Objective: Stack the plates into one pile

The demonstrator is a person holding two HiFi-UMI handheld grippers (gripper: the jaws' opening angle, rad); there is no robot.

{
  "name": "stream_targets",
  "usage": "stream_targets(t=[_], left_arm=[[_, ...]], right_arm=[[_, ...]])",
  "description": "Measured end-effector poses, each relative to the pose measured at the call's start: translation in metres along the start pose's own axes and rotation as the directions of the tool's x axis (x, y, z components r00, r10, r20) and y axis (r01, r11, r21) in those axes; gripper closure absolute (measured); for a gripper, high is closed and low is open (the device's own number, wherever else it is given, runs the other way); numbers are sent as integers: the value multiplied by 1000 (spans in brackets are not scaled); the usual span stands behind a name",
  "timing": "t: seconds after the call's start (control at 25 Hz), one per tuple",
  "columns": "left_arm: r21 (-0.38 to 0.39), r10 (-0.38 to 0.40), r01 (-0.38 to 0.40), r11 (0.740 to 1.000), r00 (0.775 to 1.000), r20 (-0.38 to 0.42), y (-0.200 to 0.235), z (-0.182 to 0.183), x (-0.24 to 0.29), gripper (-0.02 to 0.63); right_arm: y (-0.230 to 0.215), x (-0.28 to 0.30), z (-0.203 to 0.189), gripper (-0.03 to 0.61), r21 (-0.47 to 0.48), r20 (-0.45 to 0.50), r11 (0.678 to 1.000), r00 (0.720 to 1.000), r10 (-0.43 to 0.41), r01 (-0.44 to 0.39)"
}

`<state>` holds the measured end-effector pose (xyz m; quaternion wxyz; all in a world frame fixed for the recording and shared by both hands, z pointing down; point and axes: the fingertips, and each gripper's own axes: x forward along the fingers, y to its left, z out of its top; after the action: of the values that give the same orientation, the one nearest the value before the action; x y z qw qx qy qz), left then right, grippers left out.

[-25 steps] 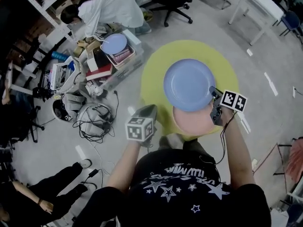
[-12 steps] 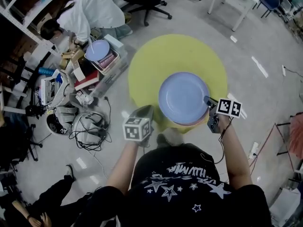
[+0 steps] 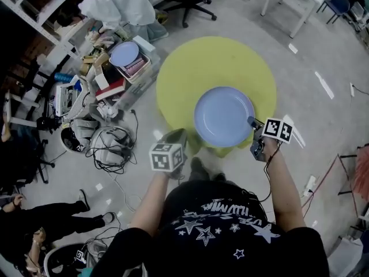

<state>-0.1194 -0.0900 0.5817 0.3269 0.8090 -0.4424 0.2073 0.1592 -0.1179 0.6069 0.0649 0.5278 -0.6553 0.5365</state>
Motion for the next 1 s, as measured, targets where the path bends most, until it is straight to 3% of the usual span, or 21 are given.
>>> stream_targets(t=[0.44, 0.6, 1.0], left_arm=[[21, 32, -32, 999, 999, 2, -23, -7, -11, 589], [26, 39, -39, 999, 999, 6, -30, -12, -13, 589], [45, 61, -62, 997, 998, 21, -56, -18, -27, 589]], right_arm=[[-2, 4, 0, 530, -101, -12, 995, 1000, -7, 5], [3, 2, -7, 469, -172, -36, 985, 999, 8, -14], [-5, -32, -14, 440, -190, -33, 981, 999, 41, -47]])
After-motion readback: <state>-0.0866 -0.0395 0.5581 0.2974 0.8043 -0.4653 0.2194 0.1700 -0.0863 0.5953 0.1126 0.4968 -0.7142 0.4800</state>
